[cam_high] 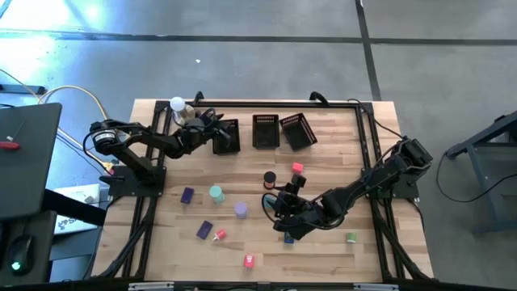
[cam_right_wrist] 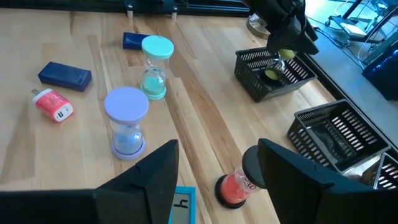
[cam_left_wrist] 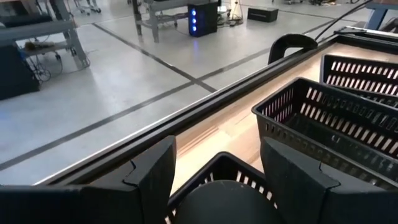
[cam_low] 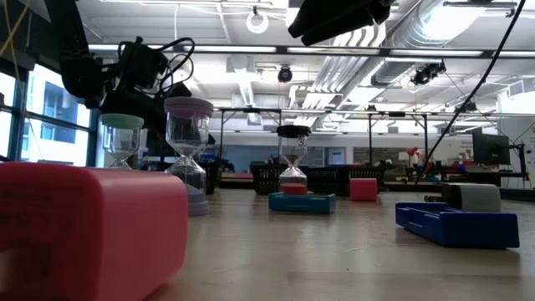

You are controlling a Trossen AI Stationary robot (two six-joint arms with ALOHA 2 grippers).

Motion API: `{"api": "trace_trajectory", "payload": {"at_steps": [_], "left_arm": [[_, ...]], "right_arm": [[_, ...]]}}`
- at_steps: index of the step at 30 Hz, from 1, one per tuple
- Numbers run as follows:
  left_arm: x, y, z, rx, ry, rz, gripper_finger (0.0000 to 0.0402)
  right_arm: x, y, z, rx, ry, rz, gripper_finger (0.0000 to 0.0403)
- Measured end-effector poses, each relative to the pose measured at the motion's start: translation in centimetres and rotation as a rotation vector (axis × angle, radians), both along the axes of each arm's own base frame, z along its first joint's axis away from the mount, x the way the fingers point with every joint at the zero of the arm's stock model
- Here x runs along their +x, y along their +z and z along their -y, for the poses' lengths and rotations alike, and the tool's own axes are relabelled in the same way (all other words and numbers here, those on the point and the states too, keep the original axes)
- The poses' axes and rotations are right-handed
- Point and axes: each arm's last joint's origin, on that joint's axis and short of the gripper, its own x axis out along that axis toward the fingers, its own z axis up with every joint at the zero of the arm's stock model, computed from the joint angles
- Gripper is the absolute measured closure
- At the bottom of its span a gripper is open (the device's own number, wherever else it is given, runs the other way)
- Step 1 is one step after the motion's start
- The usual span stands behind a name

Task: Pick & Place Office items
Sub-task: Put the light green hourglass into the left black bin, then put the top pink charger adapter into the right black bin

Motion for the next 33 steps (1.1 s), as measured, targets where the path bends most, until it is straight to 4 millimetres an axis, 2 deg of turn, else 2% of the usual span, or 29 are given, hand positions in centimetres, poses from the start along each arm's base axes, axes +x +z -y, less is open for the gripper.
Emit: {"api": "trace_trajectory", "payload": {"at_steps": [13, 18, 28, 33], "left_arm": [[0.0, 0.5, 0.2, 0.065, -0.014, -0.032, 0.0174], [0.1, 1.5, 0.6, 0.116, -0.033, -0.023, 0.0172], [-0.1, 3.9, 2.0, 0.227, -0.08, 0.0, 0.011], [-0.5, 5.6, 3.5, 0.257, -0.112, 0.023, 0.0101]], "right_arm": [[0.0, 0.0, 0.0, 0.018, 0.0, 0.002, 0.0195], [0.1, 0.0, -0.1, 0.038, 0.014, 0.004, 0.0195], [0.2, 0.1, -0.3, 0.066, 0.033, 0.014, 0.0195], [0.1, 0.1, -0.5, 0.066, 0.039, 0.017, 0.0195]]}}
